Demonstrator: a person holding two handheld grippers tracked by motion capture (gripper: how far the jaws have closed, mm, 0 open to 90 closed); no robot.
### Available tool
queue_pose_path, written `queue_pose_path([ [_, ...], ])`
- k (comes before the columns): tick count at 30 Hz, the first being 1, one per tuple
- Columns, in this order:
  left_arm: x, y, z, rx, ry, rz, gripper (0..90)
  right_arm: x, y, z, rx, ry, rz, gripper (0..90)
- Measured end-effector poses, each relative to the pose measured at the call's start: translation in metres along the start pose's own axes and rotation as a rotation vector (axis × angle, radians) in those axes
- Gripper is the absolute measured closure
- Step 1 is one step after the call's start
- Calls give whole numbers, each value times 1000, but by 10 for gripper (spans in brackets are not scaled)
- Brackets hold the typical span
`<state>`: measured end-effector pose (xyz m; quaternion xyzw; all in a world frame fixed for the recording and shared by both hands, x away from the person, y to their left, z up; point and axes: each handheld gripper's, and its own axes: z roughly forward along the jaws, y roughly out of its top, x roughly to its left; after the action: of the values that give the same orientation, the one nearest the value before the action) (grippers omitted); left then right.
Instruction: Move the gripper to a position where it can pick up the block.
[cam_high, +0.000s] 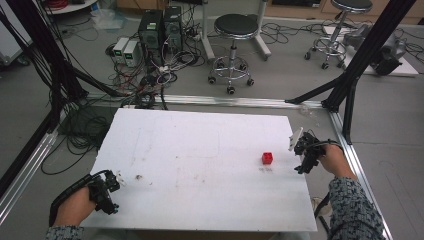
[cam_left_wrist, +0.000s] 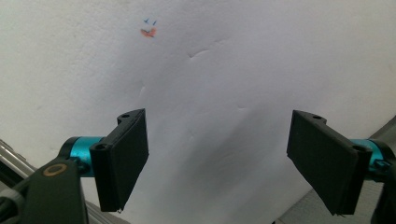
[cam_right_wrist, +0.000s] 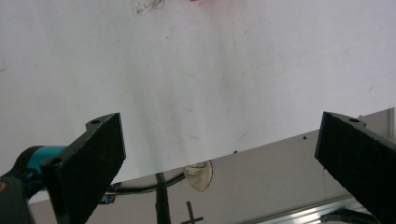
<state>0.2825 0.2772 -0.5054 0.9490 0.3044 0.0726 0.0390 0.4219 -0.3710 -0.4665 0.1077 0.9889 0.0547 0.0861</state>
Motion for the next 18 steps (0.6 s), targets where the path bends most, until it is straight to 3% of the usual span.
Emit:
queue_pose_path([
  [4,-1,1,0,0,0,8,210,-6,11,-3,-5,-1,-55,8],
  [11,-1,2,-1,-5,0,10,210,-16,32,-1,-2,4,-99,8],
  [18,-1,2,-3,-13,3,12,210,-21,58,15,23,67,-174,8],
])
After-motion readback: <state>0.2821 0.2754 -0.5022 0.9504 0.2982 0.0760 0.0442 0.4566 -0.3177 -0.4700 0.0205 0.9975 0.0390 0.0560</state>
